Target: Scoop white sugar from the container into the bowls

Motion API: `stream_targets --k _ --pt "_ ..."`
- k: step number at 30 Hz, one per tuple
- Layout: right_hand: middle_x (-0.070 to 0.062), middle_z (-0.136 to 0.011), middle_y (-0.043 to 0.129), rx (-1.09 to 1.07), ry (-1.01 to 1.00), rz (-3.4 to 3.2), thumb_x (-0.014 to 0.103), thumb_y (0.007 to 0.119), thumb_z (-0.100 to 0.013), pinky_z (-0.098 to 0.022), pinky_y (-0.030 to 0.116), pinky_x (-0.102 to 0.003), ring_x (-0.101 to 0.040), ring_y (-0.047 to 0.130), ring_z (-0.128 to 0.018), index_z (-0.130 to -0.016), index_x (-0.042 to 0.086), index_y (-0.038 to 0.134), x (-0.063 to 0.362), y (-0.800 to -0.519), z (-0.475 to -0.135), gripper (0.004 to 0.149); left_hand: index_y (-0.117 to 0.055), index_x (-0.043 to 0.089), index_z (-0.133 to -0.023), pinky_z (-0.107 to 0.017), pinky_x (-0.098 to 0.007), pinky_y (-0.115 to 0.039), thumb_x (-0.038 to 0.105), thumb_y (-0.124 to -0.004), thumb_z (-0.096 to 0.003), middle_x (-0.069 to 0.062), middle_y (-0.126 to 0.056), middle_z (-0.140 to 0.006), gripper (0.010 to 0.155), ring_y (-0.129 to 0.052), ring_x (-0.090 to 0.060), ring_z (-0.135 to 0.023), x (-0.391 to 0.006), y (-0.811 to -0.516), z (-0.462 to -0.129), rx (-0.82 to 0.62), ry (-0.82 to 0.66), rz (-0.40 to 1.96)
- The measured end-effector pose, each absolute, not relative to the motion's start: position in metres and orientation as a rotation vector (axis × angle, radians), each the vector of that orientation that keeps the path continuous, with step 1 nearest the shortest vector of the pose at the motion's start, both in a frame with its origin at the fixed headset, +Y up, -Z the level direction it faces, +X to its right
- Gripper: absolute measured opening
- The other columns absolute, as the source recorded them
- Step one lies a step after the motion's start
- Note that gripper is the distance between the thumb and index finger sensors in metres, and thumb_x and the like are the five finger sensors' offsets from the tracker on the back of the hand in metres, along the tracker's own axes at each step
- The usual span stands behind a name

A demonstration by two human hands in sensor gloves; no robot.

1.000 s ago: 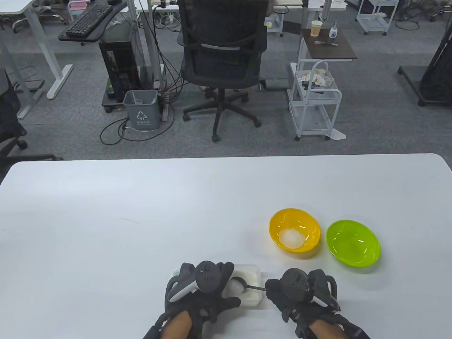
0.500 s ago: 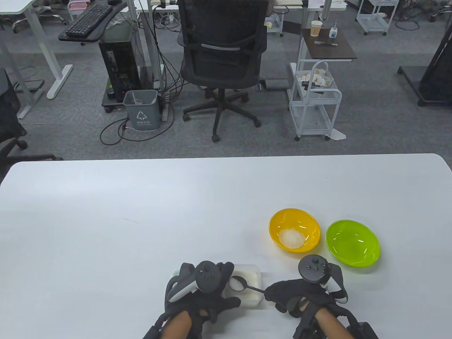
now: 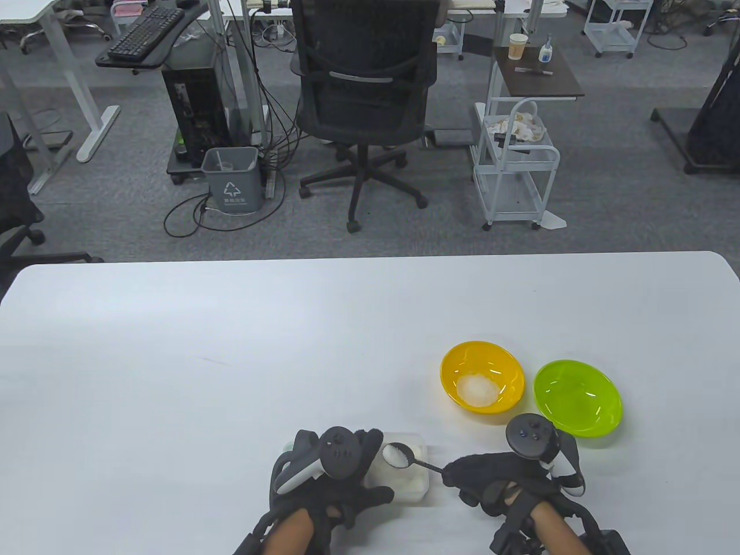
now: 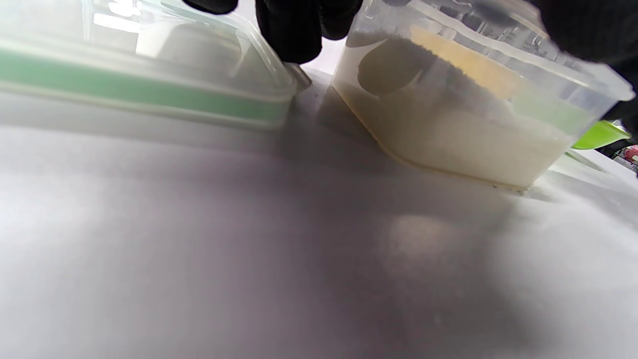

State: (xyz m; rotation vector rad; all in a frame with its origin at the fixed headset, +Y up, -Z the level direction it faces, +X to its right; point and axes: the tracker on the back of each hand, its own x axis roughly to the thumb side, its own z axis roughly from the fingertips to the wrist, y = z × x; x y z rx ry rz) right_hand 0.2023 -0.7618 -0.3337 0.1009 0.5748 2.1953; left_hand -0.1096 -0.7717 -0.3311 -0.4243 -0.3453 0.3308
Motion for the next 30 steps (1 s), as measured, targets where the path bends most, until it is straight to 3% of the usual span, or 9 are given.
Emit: stream_targets --k 11,20,30 --pt "-0.004 -0.057 0.101 -0.187 0.326 2.194 0.049 0.081 -0.047 -0.046 0.082 -0.042 -0.018 0.096 -0.019 -0.082 0.031 0.091 0.254 -0.729 -0.354 0.041 -0.025 0.042 -0.112 -0.085 -0.056 -0.039 0.076 -0.071 -0.0340 0.004 -0.035 -0.124 0.097 -0.057 -0.023 -0.117 -0.110 -0.772 -0.332 -0.427 -0.347 0.326" --pt "-0.005 -0.058 0.101 -0.507 0.093 2.328 0.047 0.081 -0.046 -0.047 0.081 -0.043 -0.019 0.096 -0.021 -0.083 0.031 0.090 0.294 -0.735 -0.364 0.041 -0.025 0.042 -0.112 -0.085 -0.056 -0.039 0.076 -0.071 -0.0340 0.004 -0.035 -0.124 0.097 -0.056 -0.023 -0.118 -0.109 -0.772 -0.332 -0.429 -0.349 0.329" --pt "-0.004 -0.070 0.097 -0.463 -0.296 2.788 0.044 0.082 -0.047 -0.055 0.077 -0.045 -0.022 0.097 -0.033 -0.087 0.035 0.087 0.277 -0.725 -0.360 0.042 -0.025 0.042 -0.112 -0.085 -0.056 -0.039 0.076 -0.071 -0.0341 0.003 -0.035 -0.124 0.097 -0.056 -0.023 -0.117 -0.110 -0.771 -0.331 -0.429 -0.349 0.331"
